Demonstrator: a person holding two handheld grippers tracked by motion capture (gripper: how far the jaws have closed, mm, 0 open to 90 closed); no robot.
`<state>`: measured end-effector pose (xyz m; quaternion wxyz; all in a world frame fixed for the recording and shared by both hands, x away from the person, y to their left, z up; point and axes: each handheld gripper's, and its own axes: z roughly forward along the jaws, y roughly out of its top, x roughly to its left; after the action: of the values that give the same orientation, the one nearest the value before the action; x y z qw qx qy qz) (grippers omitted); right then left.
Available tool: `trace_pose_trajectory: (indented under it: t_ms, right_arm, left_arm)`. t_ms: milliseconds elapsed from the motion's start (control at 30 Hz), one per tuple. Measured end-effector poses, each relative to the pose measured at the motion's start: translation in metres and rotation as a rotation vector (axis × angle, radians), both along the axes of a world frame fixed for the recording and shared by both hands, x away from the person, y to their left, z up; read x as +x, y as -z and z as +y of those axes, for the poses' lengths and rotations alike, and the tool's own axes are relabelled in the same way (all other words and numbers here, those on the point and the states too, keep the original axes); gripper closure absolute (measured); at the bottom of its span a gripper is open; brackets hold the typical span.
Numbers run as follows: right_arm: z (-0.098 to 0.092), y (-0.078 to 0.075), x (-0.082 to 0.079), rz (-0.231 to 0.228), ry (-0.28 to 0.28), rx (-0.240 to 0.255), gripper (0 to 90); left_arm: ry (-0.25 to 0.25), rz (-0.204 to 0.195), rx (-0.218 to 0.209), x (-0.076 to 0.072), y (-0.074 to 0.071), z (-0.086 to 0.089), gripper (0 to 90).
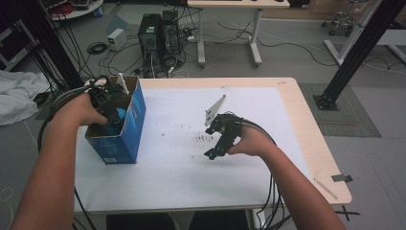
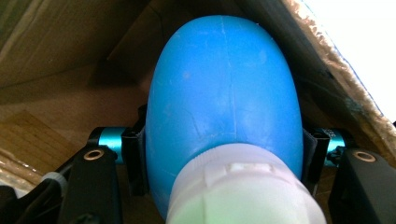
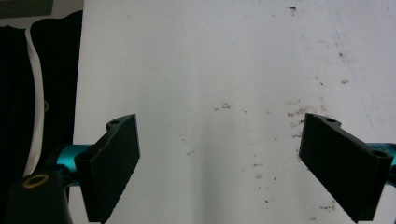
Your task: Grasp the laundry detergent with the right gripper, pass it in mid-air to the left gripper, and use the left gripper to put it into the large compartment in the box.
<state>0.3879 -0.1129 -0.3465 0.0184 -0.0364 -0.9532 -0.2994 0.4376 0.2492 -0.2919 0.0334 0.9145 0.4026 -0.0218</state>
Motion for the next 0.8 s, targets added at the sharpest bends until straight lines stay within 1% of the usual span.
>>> trace_pose_trajectory:
  t_ms: [100,133,167,200,300,333,367,433,467,533,600,667,800]
  right_arm:
    - [0.000,-0.001,-0.001,0.002,0.002,0.001,11.6]
    - [-0.001,-0.001,-0.001,0.001,0.002,-0.001,11.6]
    - [-0.001,-0.001,-0.001,-0.001,0.003,0.000,11.6]
    - [-0.001,-0.001,-0.001,-0.001,0.003,0.000,11.6]
    - [-0.001,-0.001,-0.001,-0.004,0.000,0.002,11.6]
    - [-0.001,-0.002,-0.002,-0.003,0.000,0.003,11.6]
    - [-0.001,-0.002,-0.002,-0.003,0.000,0.003,11.6]
    - [-0.002,-0.002,-0.002,-0.005,0.001,0.002,11.6]
    - [-0.002,-0.002,-0.002,-0.005,0.000,0.004,11.6]
    - [-0.002,-0.002,-0.002,-0.003,-0.001,0.004,11.6]
    - [-0.002,-0.003,-0.003,-0.004,0.004,0.001,11.6]
    - [-0.002,-0.003,-0.003,-0.003,0.003,0.004,11.6]
    - [-0.003,-0.004,-0.003,-0.004,0.007,0.004,11.6]
  left_arm:
    - [0.000,-0.006,-0.003,-0.001,-0.001,-0.001,35.1]
    - [0.009,-0.006,0.008,-0.001,-0.002,-0.002,35.1]
    - [0.003,-0.014,0.010,-0.001,-0.002,-0.003,32.5]
    - [0.006,-0.011,0.021,-0.001,-0.003,-0.002,32.5]
    - [-0.003,-0.019,0.025,-0.002,-0.004,-0.003,29.8]
    - [0.008,-0.017,0.036,-0.002,-0.005,-0.002,28.3]
    - [-0.003,-0.024,0.029,-0.002,-0.006,-0.002,28.3]
    - [-0.003,-0.024,0.029,-0.002,-0.006,-0.002,28.1]
    - [0.007,-0.025,0.024,-0.004,-0.009,-0.003,26.9]
    - [0.006,-0.031,0.019,-0.005,-0.011,-0.003,25.9]
    - [0.011,-0.028,0.020,-0.005,-0.014,-0.003,25.7]
    - [0.009,-0.039,0.016,-0.005,-0.016,-0.003,23.2]
    - [0.014,-0.039,0.013,-0.006,-0.021,-0.004,22.8]
